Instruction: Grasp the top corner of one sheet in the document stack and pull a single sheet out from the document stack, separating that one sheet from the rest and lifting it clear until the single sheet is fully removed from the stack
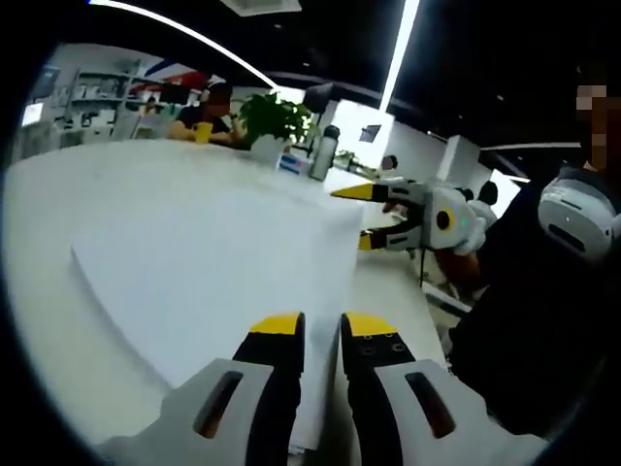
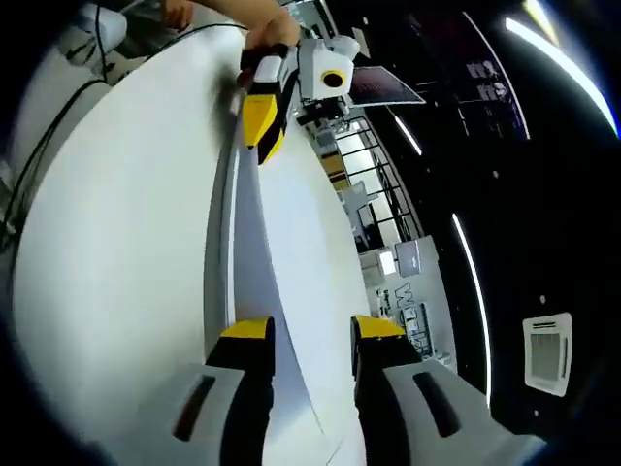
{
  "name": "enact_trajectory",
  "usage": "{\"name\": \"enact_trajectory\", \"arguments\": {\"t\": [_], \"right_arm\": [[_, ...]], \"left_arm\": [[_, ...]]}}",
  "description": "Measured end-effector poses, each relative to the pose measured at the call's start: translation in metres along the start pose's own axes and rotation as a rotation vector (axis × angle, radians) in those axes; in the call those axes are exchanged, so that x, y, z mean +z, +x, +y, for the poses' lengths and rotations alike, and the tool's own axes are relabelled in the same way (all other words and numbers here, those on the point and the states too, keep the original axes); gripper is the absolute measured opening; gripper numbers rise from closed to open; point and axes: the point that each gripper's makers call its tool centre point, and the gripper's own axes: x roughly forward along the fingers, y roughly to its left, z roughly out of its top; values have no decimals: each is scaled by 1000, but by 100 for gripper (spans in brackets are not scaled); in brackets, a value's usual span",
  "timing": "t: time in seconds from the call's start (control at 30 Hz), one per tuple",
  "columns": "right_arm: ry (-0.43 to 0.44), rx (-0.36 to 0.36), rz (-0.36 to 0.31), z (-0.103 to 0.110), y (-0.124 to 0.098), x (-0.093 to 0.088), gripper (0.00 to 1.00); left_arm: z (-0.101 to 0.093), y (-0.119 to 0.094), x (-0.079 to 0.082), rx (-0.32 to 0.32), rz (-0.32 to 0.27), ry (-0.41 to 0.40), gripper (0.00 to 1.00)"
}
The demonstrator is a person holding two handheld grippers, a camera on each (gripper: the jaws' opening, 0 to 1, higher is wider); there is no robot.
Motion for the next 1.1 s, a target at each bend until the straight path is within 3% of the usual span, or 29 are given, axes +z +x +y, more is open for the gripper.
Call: {"name": "enact_trajectory", "arguments": {"t": [0.2,0.5,0.97,1.1], "right_arm": [[-39,-27,-19,0,6,1,23],[-95,-67,-69,11,11,5,3],[-71,-71,-89,9,11,6,2],[-59,-68,-96,9,11,6,2]], "left_arm": [[-2,0,-1,7,6,28,17],[-2,0,-2,25,21,64,17],[-2,0,-2,27,17,56,17],[-3,0,-2,42,29,90,18]]}}
